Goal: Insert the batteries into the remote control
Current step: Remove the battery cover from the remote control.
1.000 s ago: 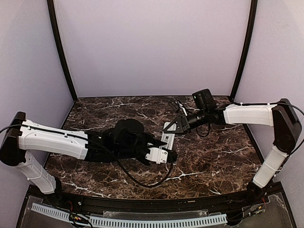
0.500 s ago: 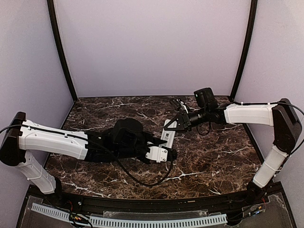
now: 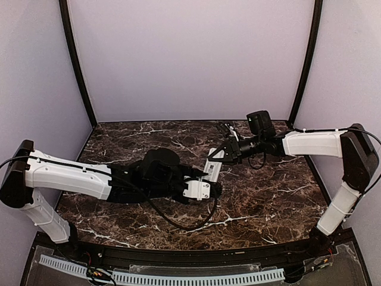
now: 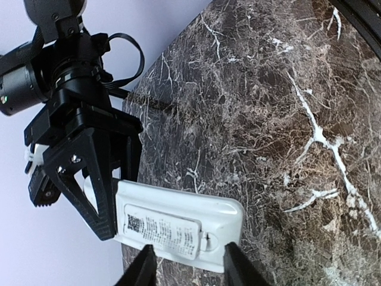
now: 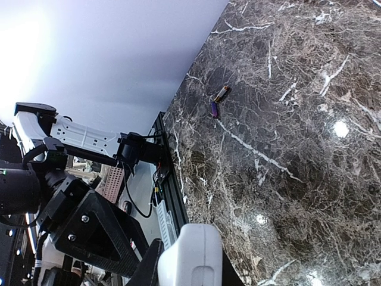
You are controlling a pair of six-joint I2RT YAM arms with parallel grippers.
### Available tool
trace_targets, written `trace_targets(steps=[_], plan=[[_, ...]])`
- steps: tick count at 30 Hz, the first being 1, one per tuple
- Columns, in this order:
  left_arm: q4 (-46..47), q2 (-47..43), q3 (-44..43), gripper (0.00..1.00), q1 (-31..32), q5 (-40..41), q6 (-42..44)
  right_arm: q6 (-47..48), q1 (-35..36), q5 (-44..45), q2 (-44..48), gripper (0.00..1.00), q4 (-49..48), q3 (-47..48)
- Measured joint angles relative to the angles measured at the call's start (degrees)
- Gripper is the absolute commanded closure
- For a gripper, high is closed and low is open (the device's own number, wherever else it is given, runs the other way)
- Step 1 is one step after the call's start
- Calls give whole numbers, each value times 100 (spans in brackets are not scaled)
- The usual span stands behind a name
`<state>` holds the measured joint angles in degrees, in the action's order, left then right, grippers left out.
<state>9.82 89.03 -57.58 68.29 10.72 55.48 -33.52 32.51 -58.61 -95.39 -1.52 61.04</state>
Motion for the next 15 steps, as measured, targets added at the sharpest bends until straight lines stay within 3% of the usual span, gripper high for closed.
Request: trace_targets(steps=[5, 11, 15], plan=[[70, -28, 0, 36, -140, 42, -809, -50, -146, 197, 0, 100, -111, -157], [-142, -262, -170, 34, -577, 94, -2470, -376, -450, 619, 28, 100, -581, -431], [-743, -184, -844, 34, -817, 87, -3602, -691, -518, 907, 90, 100, -962, -590]])
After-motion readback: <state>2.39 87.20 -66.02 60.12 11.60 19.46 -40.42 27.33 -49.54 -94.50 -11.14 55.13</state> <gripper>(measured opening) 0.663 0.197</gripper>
